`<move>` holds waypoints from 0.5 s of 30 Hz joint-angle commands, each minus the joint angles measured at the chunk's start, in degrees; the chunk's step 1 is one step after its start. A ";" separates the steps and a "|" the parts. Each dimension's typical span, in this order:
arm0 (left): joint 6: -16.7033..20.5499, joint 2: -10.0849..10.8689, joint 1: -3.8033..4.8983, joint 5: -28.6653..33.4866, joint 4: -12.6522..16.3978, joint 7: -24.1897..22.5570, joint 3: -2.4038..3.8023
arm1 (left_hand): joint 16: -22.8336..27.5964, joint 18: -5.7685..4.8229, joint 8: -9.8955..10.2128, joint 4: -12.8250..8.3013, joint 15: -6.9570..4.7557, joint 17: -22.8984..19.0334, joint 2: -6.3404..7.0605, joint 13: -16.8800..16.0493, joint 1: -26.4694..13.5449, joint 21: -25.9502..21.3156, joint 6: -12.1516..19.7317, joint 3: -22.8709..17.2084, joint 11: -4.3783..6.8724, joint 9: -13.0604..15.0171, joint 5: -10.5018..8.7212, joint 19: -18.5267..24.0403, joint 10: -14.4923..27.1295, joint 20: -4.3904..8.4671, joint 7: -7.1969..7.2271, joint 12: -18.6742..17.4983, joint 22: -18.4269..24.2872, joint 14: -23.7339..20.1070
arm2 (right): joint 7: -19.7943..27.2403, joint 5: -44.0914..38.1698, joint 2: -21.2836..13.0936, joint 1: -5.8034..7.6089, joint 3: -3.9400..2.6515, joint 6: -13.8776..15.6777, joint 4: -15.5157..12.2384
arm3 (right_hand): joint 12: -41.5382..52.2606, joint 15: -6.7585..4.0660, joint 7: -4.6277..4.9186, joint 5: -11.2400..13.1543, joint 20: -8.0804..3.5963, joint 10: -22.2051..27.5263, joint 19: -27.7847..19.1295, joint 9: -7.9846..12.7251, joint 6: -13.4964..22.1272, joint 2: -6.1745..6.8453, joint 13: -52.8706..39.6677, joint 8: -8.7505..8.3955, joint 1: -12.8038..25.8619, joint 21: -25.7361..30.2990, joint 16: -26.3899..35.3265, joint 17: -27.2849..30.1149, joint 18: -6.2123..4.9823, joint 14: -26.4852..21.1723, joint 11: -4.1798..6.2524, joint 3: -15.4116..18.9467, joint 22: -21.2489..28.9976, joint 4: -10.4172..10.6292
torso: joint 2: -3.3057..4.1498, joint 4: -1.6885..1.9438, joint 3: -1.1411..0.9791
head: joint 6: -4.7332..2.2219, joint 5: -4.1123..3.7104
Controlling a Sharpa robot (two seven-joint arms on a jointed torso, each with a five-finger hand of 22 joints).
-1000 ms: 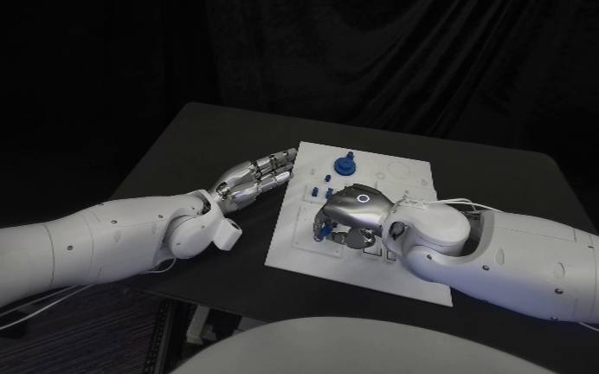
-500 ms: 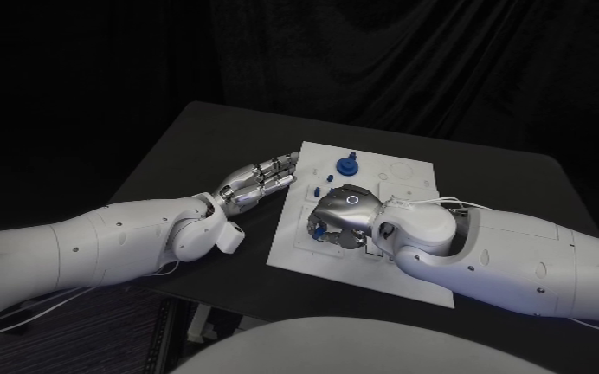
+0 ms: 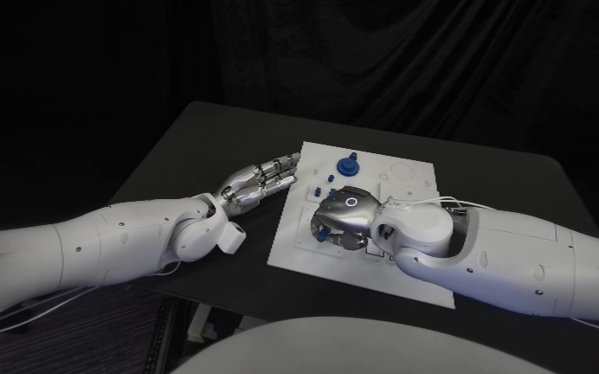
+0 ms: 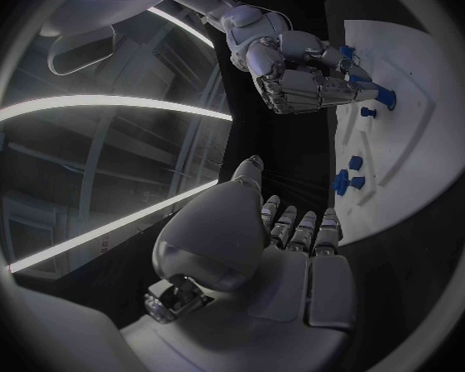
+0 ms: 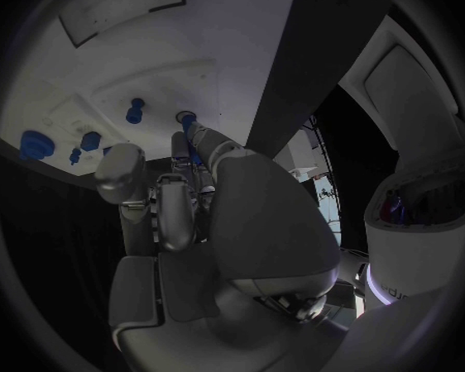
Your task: Assemble the parts on the task board
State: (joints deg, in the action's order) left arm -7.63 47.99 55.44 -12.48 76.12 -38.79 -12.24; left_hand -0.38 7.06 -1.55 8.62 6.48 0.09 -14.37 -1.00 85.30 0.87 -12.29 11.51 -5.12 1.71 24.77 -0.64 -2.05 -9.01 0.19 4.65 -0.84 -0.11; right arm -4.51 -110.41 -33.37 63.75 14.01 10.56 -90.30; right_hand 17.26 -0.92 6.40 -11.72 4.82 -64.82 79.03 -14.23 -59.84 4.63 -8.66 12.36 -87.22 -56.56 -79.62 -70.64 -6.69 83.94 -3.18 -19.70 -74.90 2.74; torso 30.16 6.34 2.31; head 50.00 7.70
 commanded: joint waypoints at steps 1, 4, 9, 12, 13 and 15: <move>-0.45 -0.21 -0.10 0.36 0.00 -1.57 0.05 | 0.38 -0.46 -0.22 -0.11 0.51 -0.09 -0.15 -0.03 -0.28 0.01 -0.04 0.26 0.26 0.04 -0.33 -0.06 0.13 -0.57 -0.27 0.00 -0.02 0.11 | -1.68 -1.97 -0.01 -0.13 -0.02 -1.16 -0.10 | -0.32 -0.11 0.63 -0.18 0.10 -0.24 -0.37 -4.71 -0.48 0.17 -0.10 -0.24 -0.06 0.44 0.40 0.09 0.52 0.39 -0.11 -0.15 -6.97 -0.24 | 0.05 -0.12 0.01 | 0.00 -0.01; -0.56 -0.26 -0.14 0.36 -0.08 -1.49 0.05 | 0.38 -0.43 -0.21 -0.10 0.58 -0.09 -0.18 -0.03 -0.28 0.01 0.02 0.25 0.27 0.03 -0.35 -0.06 0.14 -0.67 -0.27 -0.01 -0.02 0.11 | -1.80 -2.18 -0.09 -0.13 -0.02 -1.10 -0.09 | -0.37 -0.10 0.61 -0.24 0.11 -0.46 -0.42 -4.88 -0.86 0.18 -0.19 -0.15 0.00 0.49 0.48 0.18 0.52 0.35 -0.09 -0.20 -6.96 -0.32 | 0.01 -0.10 0.00 | 0.00 -0.03; -0.76 -0.35 -0.20 0.36 -0.20 -1.34 0.05 | 0.38 -0.35 -0.19 -0.09 0.74 -0.09 -0.21 -0.02 -0.30 0.01 0.11 0.25 0.28 0.02 -0.41 -0.07 0.16 -0.93 -0.25 -0.03 -0.02 0.11 | -1.88 -2.32 -0.14 -0.14 -0.01 -1.02 -0.06 | -0.42 -0.11 0.59 -0.25 0.11 -0.57 -0.46 -5.01 -1.11 0.16 -0.25 -0.10 0.09 0.54 0.50 0.20 0.51 0.33 -0.07 -0.22 -6.95 -0.34 | 0.05 -0.13 -0.01 | 0.00 -0.03; -0.84 -0.43 -0.23 0.36 -0.25 -1.29 0.05 | 0.38 -0.34 -0.19 -0.08 0.74 -0.09 -0.21 -0.02 -0.30 0.01 0.12 0.25 0.28 0.02 -0.41 -0.07 0.17 -0.94 -0.25 -0.04 -0.02 0.11 | -1.94 -2.35 -0.08 -0.14 -0.01 -0.97 0.06 | -0.43 -0.11 0.59 -0.25 0.11 -0.58 -0.49 -5.03 -1.13 0.16 -0.25 -0.10 0.10 0.61 0.53 0.25 0.49 0.31 -0.07 -0.23 -6.93 -0.35 | 0.05 -0.15 -0.03 | 0.00 -0.07; -0.88 -0.47 -0.24 0.36 -0.27 -1.27 0.05 | 0.38 -0.33 -0.19 -0.08 0.78 -0.09 -0.22 -0.02 -0.31 0.01 0.14 0.25 0.28 0.02 -0.41 -0.07 0.17 -0.99 -0.24 -0.05 -0.02 0.11 | -1.97 -2.36 -0.04 -0.14 -0.01 -0.97 0.13 | -0.43 -0.11 0.59 -0.25 0.11 -0.58 -0.49 -5.03 -1.13 0.16 -0.25 -0.10 0.10 0.61 0.53 0.25 0.49 0.31 -0.07 -0.23 -6.93 -0.35 | 0.04 -0.12 -0.03 | 0.00 -0.10; -0.95 -0.54 -0.26 0.36 -0.31 -1.25 0.05 | 0.38 -0.33 -0.19 -0.08 0.78 -0.09 -0.22 -0.02 -0.31 0.01 0.14 0.25 0.28 0.02 -0.41 -0.07 0.17 -0.99 -0.24 -0.05 -0.02 0.11 | -1.99 -2.37 0.05 -0.14 -0.01 -0.97 0.24 | -0.46 -0.11 0.58 -0.24 0.11 -0.56 -0.57 -5.04 -1.15 0.18 -0.26 -0.10 0.12 0.83 0.67 0.49 0.45 0.23 -0.08 -0.22 -6.88 -0.36 | -0.01 -0.08 -0.02 | 0.00 -0.14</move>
State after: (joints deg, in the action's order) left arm -7.85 47.58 55.28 -12.48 75.75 -38.82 -12.25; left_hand -0.39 7.06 -1.55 8.62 6.77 0.10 -14.37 -1.00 85.30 0.87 -12.29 11.51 -5.12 1.70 24.55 -0.87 -2.04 -9.65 0.19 4.65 -0.83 0.02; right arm -5.11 -111.73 -33.30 63.73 14.02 10.09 -90.19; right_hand 17.04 -0.92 6.40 -11.73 5.02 -65.00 78.83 -16.22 -59.84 4.71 -8.85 11.94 -87.30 -55.90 -79.16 -70.20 -6.69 83.94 -3.38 -19.84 -74.90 2.59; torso 30.20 6.22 2.31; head 50.00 7.61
